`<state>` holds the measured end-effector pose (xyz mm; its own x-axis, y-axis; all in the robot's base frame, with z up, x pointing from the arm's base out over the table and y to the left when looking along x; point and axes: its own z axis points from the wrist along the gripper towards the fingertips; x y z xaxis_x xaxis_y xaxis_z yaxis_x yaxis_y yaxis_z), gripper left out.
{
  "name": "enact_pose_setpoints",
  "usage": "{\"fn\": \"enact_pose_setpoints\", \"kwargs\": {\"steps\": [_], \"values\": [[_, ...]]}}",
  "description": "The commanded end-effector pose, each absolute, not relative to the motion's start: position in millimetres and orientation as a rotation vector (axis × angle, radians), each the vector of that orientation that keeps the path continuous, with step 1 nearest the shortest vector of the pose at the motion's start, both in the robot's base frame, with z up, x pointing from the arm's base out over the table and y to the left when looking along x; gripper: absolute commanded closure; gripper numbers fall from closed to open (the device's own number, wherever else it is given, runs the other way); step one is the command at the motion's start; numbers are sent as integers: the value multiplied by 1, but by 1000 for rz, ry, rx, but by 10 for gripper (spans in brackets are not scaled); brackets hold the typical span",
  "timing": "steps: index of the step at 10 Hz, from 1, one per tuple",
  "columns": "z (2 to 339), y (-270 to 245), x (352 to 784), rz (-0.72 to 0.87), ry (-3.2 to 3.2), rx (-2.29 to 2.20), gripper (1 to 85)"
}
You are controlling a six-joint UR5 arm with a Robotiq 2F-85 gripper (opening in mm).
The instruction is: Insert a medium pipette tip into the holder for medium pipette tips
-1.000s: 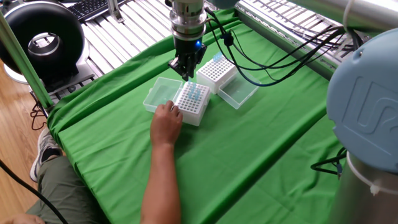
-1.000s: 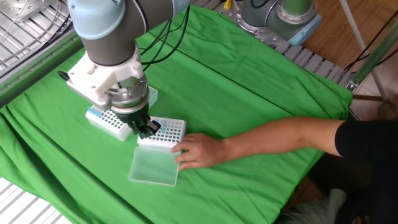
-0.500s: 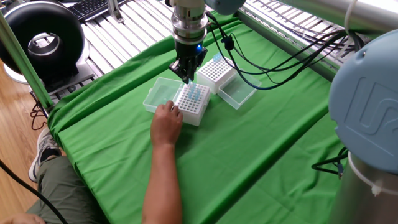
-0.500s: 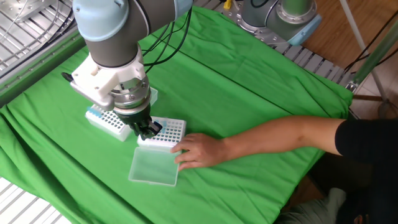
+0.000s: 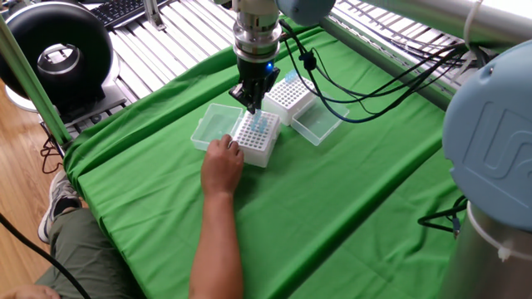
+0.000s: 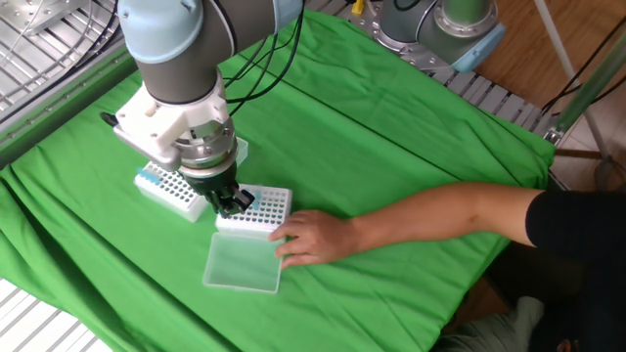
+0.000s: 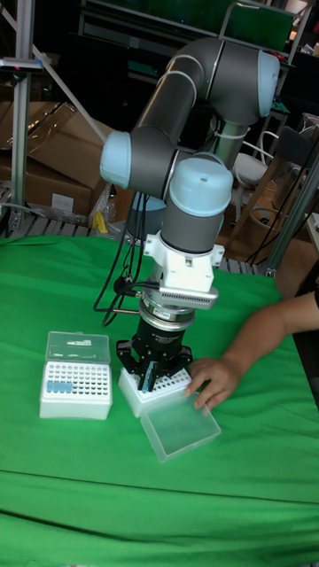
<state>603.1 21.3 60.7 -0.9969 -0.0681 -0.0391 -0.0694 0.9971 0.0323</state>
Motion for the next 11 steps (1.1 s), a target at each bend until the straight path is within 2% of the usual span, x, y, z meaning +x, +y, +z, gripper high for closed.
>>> {"fn": "enact_pose_setpoints", "kwargs": {"steps": [1, 3, 5, 11], "values": [[60, 22, 601, 70, 3106, -62, 717], [61, 24, 599, 82, 3114, -43, 753], [67, 21, 594, 69, 3133, -25, 847], [119, 20, 583, 41, 3206, -7, 847]]}}
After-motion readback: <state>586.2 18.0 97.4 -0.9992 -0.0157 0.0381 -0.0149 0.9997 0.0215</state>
